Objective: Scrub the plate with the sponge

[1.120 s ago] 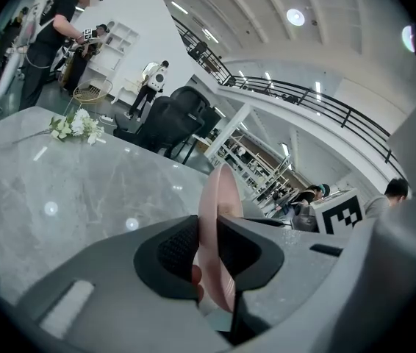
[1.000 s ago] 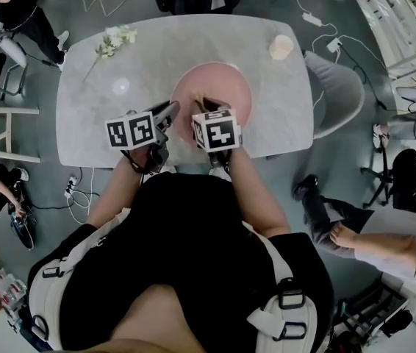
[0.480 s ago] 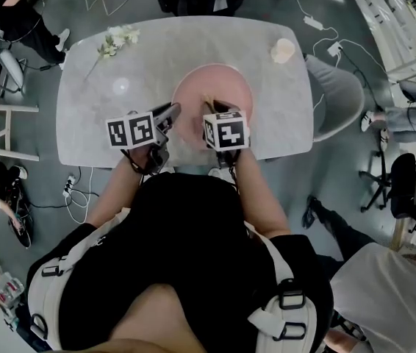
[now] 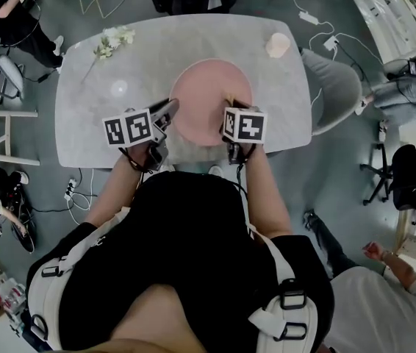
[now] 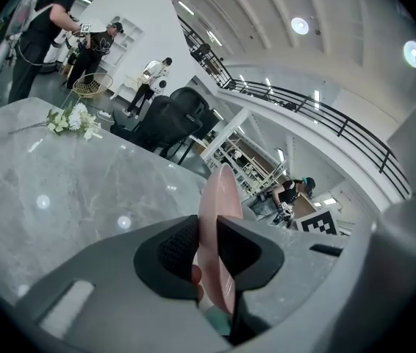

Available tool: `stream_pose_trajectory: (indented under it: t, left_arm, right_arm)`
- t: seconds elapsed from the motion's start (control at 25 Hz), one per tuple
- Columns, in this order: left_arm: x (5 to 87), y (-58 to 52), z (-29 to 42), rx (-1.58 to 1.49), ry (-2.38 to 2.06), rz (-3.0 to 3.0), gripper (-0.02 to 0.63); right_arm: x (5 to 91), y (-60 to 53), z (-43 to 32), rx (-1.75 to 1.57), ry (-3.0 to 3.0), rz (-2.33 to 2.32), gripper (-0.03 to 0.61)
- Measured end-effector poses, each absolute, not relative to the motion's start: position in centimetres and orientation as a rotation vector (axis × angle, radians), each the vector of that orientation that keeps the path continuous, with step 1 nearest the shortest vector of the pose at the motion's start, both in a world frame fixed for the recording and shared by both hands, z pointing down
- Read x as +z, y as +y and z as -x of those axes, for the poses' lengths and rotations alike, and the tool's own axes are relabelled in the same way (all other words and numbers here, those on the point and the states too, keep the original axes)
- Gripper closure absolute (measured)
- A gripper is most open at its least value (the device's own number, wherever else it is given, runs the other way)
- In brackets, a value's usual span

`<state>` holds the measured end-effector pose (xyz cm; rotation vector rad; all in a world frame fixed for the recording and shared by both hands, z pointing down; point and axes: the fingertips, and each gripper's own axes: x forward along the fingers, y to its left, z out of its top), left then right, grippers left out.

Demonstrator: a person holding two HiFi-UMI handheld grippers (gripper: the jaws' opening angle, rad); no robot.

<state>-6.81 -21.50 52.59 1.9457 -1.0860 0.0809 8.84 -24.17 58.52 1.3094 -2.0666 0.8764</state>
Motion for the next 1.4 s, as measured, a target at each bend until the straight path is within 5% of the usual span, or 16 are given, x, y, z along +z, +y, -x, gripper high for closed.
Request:
stream_pose_trajectory:
  t: [0.64,1.4]
  left_arm:
    - [53.5,-20.6,6.9,0.005,-1.060,-1.829,0.541]
    - [52.8,-21.7,8.5,-0.086,-1.054,-1.815,0.541]
  right_arm:
    - [55.3,-20.0,1.5,0.681,-2.259,-0.995,0.517]
    - [58.0,-23.9,-8.5,0.565,-2.015,-1.239,0.517]
